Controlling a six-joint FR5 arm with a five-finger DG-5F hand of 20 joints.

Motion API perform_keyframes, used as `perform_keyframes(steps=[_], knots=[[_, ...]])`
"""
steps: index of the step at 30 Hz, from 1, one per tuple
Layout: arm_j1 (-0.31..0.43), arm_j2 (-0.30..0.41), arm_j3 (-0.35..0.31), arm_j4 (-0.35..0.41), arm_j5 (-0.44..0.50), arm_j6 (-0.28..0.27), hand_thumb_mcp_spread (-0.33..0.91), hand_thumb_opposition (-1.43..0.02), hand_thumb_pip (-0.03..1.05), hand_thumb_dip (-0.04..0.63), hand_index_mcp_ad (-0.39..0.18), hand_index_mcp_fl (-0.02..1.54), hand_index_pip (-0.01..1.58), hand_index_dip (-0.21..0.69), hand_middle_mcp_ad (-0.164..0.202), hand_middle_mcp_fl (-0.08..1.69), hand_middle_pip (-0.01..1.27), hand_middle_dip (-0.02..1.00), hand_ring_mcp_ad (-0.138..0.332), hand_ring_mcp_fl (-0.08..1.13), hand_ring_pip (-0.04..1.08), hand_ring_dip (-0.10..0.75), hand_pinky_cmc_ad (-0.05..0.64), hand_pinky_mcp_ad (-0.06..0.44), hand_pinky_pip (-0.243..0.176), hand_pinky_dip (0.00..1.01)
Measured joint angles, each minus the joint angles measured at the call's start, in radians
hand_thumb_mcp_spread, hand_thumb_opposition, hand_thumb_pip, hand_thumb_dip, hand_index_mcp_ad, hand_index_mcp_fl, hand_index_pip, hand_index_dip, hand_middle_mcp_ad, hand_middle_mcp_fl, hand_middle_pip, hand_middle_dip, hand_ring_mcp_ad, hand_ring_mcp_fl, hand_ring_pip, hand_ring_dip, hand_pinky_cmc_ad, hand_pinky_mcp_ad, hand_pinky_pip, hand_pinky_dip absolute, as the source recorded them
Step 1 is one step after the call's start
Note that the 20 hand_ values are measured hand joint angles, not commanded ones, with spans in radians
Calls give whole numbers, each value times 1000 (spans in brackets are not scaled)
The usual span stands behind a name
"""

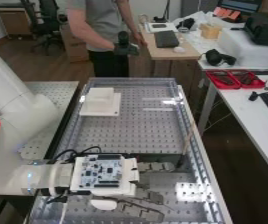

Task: Grab the paper clip and place it in the clear container

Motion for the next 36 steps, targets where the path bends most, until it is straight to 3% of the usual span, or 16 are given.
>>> perform_keyframes(steps=[11,23,36], knots=[[-1,-3,3,6,-6,-4,710,-1033,695,316,-171,312,164,-182,-54,681,932,768,56,380,265,480,443,262,51,195],[-2,-4,2,15,-6,-1,726,-1063,695,316,-166,330,164,-182,-61,733,930,764,52,396,267,483,463,262,51,195],[3,63,-61,145,-15,75,757,-1093,691,316,-166,442,161,-182,-63,812,899,764,52,515,260,503,482,265,51,195]])
